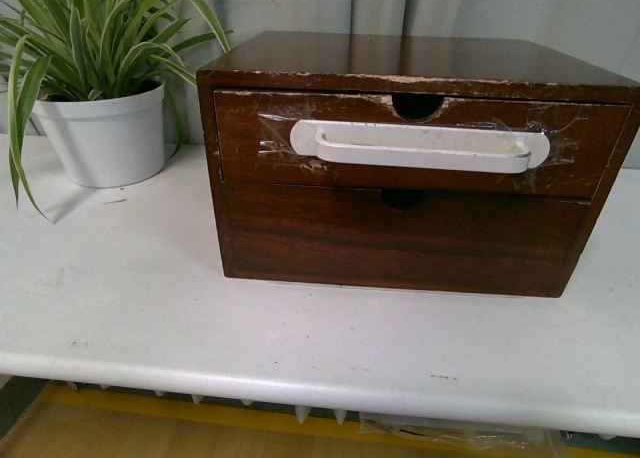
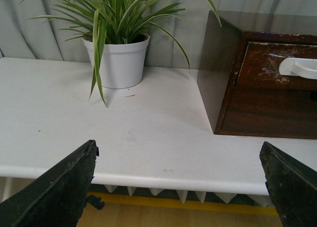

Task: Open drawer

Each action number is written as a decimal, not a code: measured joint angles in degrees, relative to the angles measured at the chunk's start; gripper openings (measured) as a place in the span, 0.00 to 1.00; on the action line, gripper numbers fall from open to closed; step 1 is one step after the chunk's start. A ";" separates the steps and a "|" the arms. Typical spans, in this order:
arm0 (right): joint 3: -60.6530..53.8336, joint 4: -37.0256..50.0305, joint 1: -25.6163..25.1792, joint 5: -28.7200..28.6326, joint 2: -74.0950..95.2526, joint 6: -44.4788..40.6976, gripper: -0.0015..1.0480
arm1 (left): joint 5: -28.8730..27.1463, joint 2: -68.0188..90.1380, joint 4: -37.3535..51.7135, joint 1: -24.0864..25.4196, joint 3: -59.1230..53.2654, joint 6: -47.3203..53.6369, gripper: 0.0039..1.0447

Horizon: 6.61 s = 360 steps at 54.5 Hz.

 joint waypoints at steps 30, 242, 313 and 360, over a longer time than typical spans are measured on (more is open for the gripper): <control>0.00 0.00 0.00 0.00 0.00 0.00 0.91 | -0.02 0.00 0.00 0.00 0.00 0.00 0.94; 59.63 -27.06 15.21 -26.34 86.93 -52.76 0.91 | 22.73 95.43 -35.04 -26.82 72.94 58.84 0.94; 17.77 1.33 -0.22 -11.39 34.95 -21.73 0.91 | 3.69 47.67 6.38 -16.17 24.63 19.39 0.94; 4.09 -0.85 -0.26 -0.17 3.39 -0.59 0.54 | -0.81 2.56 -0.57 -0.39 2.97 -0.46 0.58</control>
